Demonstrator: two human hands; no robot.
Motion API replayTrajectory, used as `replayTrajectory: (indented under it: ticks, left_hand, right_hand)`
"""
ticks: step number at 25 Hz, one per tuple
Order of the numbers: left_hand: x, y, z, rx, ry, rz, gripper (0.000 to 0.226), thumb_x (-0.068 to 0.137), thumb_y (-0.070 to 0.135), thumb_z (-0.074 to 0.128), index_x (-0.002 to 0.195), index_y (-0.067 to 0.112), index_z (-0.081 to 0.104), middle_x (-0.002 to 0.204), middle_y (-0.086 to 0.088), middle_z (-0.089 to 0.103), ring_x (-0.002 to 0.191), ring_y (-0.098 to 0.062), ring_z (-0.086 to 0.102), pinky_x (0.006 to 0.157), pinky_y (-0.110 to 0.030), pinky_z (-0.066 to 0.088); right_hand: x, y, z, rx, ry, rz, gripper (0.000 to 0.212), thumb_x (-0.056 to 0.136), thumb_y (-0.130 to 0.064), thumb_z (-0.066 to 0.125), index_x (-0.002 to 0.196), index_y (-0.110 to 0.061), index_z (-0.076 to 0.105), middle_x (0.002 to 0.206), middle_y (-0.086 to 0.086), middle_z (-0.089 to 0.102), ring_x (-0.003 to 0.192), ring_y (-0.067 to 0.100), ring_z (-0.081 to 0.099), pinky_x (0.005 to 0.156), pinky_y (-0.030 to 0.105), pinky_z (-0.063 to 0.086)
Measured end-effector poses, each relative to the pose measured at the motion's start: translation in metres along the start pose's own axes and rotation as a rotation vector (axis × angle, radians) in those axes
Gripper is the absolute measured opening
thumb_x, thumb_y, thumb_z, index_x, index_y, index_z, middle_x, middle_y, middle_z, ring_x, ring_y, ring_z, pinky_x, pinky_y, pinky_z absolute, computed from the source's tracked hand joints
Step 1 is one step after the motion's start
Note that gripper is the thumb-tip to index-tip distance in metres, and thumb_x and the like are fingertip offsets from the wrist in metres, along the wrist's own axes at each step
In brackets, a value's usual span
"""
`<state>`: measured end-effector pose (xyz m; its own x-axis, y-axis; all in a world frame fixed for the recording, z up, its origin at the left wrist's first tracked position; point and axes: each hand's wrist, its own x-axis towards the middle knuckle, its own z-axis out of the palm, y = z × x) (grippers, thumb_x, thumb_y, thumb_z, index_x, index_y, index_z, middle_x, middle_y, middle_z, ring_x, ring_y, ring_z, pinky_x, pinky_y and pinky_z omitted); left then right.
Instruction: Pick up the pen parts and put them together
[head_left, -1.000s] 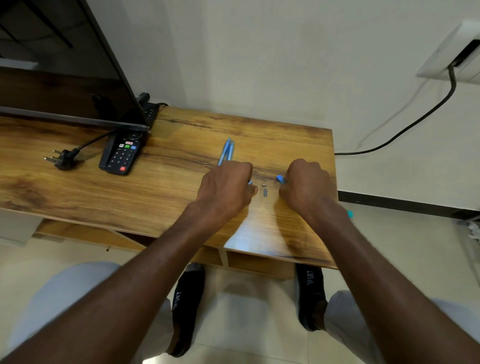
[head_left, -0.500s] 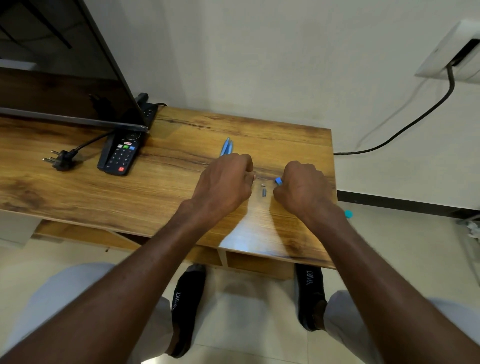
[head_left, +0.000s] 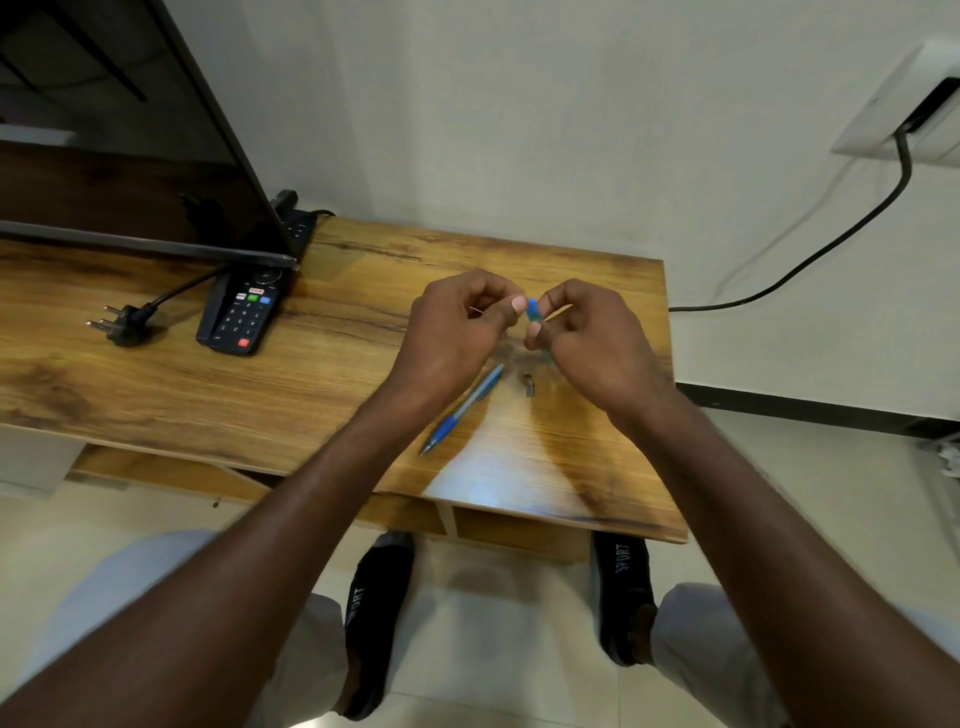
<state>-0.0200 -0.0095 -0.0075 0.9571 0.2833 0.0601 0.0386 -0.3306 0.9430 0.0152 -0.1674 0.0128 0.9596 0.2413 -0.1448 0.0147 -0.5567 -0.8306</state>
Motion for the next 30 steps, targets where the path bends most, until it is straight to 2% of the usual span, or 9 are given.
replayTrajectory:
  ticks: [3, 7, 10, 15, 19, 23, 25, 30]
  left_hand:
    - [-0.003, 0.009, -0.001, -0.186, 0.001, -0.009, 0.009, 0.094, 0.013, 0.075, 0.1, 0.006, 0.078, 0.09, -0.006, 0.079, 0.082, -0.013, 0.073, 0.067, -0.021, 0.054]
    - [-0.005, 0.012, -0.006, -0.291, 0.022, -0.021, 0.01, 0.092, 0.013, 0.078, 0.099, 0.005, 0.077, 0.09, -0.012, 0.079, 0.081, -0.02, 0.075, 0.064, -0.028, 0.055]
    - [-0.005, 0.012, -0.008, -0.346, 0.021, -0.049, 0.009, 0.093, 0.011, 0.077, 0.097, 0.003, 0.076, 0.092, -0.013, 0.079, 0.082, -0.026, 0.075, 0.068, -0.033, 0.058]
    - [-0.004, 0.013, -0.012, -0.325, -0.009, -0.078, 0.005, 0.095, 0.007, 0.074, 0.09, 0.005, 0.074, 0.088, -0.014, 0.077, 0.078, -0.027, 0.073, 0.076, -0.04, 0.063]
    - [-0.006, 0.014, -0.011, -0.323, -0.041, -0.075, 0.009, 0.097, 0.006, 0.071, 0.092, -0.001, 0.069, 0.081, -0.012, 0.075, 0.074, -0.028, 0.074, 0.073, -0.039, 0.065]
    - [-0.006, 0.015, -0.011, -0.321, -0.031, -0.06, 0.014, 0.099, 0.006, 0.07, 0.095, -0.007, 0.065, 0.087, -0.014, 0.074, 0.076, -0.028, 0.074, 0.074, -0.04, 0.066]
    - [-0.008, 0.016, -0.009, -0.342, -0.024, -0.08, 0.016, 0.1, 0.006, 0.069, 0.098, -0.009, 0.064, 0.088, -0.014, 0.074, 0.077, -0.029, 0.074, 0.075, -0.042, 0.066]
    - [-0.009, 0.017, -0.005, -0.397, -0.014, -0.146, 0.016, 0.1, 0.008, 0.068, 0.101, -0.008, 0.063, 0.088, -0.016, 0.075, 0.076, -0.026, 0.075, 0.071, -0.036, 0.065]
  right_hand:
    - [-0.005, -0.007, 0.001, 0.199, -0.017, -0.016, 0.008, 0.094, -0.012, 0.074, 0.1, -0.017, 0.074, 0.085, 0.01, 0.078, 0.087, 0.026, 0.075, 0.084, 0.045, 0.061]
    - [-0.009, -0.015, -0.002, 0.409, -0.03, 0.026, 0.011, 0.094, -0.007, 0.076, 0.105, -0.006, 0.076, 0.085, 0.011, 0.079, 0.077, 0.014, 0.073, 0.064, 0.018, 0.055]
    - [-0.011, -0.018, -0.005, 0.456, -0.048, 0.063, 0.011, 0.095, -0.008, 0.075, 0.105, -0.003, 0.075, 0.083, 0.004, 0.078, 0.073, 0.008, 0.073, 0.054, 0.009, 0.048]
    - [-0.01, -0.015, -0.002, 0.461, -0.054, 0.02, 0.009, 0.097, 0.0, 0.071, 0.104, 0.004, 0.071, 0.077, 0.01, 0.075, 0.069, 0.013, 0.071, 0.064, 0.017, 0.055]
    - [-0.008, -0.013, -0.003, 0.386, -0.055, -0.03, 0.004, 0.098, -0.002, 0.07, 0.101, -0.001, 0.072, 0.078, 0.014, 0.077, 0.071, 0.015, 0.073, 0.068, 0.02, 0.057]
    - [-0.008, -0.012, -0.003, 0.347, -0.045, -0.056, 0.004, 0.098, -0.006, 0.07, 0.101, -0.006, 0.073, 0.076, 0.007, 0.077, 0.073, 0.015, 0.075, 0.073, 0.023, 0.06]
    - [-0.007, -0.012, -0.003, 0.328, -0.04, -0.061, 0.003, 0.098, -0.007, 0.071, 0.1, -0.007, 0.073, 0.075, 0.006, 0.077, 0.073, 0.015, 0.074, 0.073, 0.024, 0.06]
    - [-0.007, -0.012, -0.005, 0.3, -0.029, -0.051, 0.004, 0.098, -0.007, 0.071, 0.1, -0.006, 0.074, 0.071, 0.0, 0.076, 0.067, 0.008, 0.072, 0.067, 0.021, 0.058]
